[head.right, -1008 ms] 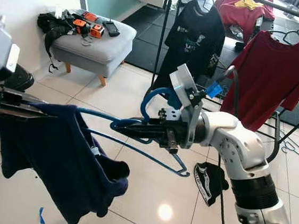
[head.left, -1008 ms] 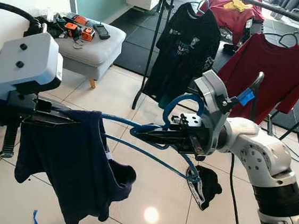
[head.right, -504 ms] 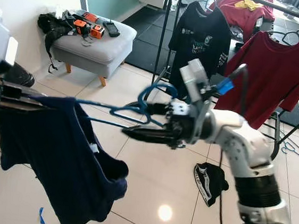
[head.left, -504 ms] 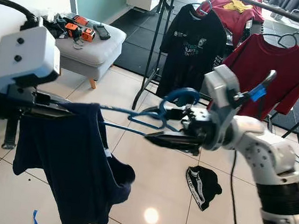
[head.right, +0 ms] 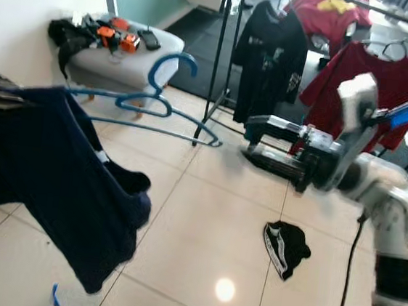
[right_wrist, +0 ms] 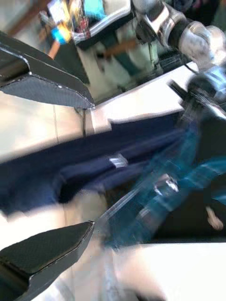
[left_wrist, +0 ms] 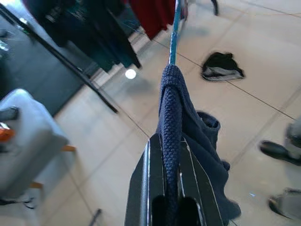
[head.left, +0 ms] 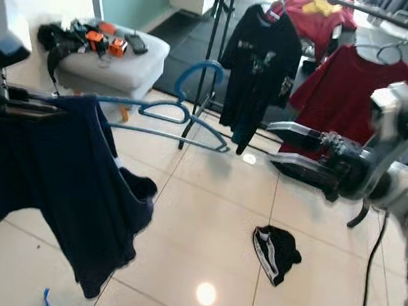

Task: Hang hanger

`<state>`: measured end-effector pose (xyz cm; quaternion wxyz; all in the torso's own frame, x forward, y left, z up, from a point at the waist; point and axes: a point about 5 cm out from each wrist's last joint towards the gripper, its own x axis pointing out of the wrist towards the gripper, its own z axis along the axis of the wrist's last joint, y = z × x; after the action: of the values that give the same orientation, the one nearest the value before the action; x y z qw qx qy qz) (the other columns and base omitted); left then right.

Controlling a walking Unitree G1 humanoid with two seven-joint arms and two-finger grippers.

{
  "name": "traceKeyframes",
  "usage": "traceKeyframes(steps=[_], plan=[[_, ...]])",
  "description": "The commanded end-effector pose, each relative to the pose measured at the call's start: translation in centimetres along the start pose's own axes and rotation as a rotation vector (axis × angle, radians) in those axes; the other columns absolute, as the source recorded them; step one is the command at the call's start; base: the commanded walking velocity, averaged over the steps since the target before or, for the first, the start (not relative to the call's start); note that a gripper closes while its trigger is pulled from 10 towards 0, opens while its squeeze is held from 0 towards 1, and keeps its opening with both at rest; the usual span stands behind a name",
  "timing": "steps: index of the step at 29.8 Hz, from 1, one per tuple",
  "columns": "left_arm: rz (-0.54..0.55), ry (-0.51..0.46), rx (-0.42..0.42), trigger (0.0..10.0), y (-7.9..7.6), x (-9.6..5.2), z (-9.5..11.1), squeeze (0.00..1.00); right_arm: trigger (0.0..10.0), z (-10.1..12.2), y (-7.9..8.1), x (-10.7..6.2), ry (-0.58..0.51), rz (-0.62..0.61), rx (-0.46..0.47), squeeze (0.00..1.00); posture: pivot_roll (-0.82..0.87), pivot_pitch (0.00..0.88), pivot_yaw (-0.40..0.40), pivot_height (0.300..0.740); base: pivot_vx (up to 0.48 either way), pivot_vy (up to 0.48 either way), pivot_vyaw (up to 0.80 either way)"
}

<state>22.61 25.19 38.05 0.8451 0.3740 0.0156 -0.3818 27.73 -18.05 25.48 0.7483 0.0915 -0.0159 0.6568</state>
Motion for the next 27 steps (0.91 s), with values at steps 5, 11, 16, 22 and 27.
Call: traceKeyframes(steps=[5,11,16,22,27], plan=[[0.030,-0.077,0.034,0.0,0.2,0.2,1.1,0.00,10.0,-1.9,0.7,2.0,0.027,0.064,0.047,0.96,0.01,0.112,-0.043,0.740,0.000,0.000,0.00],[0.024,-0.143,0.059,0.0,0.3,0.3,2.3,0.00,10.0,-3.6,-1.6,3.7,0.046,-0.135,0.080,0.00,0.02,0.112,-0.048,0.740,0.000,0.000,0.00],[0.027,-0.159,0.068,0.0,0.3,0.3,2.7,0.00,10.0,-4.3,-3.3,3.8,0.059,-0.284,0.107,0.00,0.01,0.111,-0.048,0.740,0.000,0.000,0.00],[0.019,-0.179,0.076,0.0,0.2,0.6,3.2,0.00,10.0,-5.0,-4.6,3.7,0.078,-0.406,0.133,0.00,0.01,0.111,-0.048,0.740,0.000,0.000,0.00],[0.000,-0.196,0.090,0.0,-0.2,1.0,3.8,0.00,10.0,-5.8,-4.4,4.2,0.128,-0.400,0.129,0.00,0.01,0.111,-0.047,0.740,0.000,0.000,0.00]])
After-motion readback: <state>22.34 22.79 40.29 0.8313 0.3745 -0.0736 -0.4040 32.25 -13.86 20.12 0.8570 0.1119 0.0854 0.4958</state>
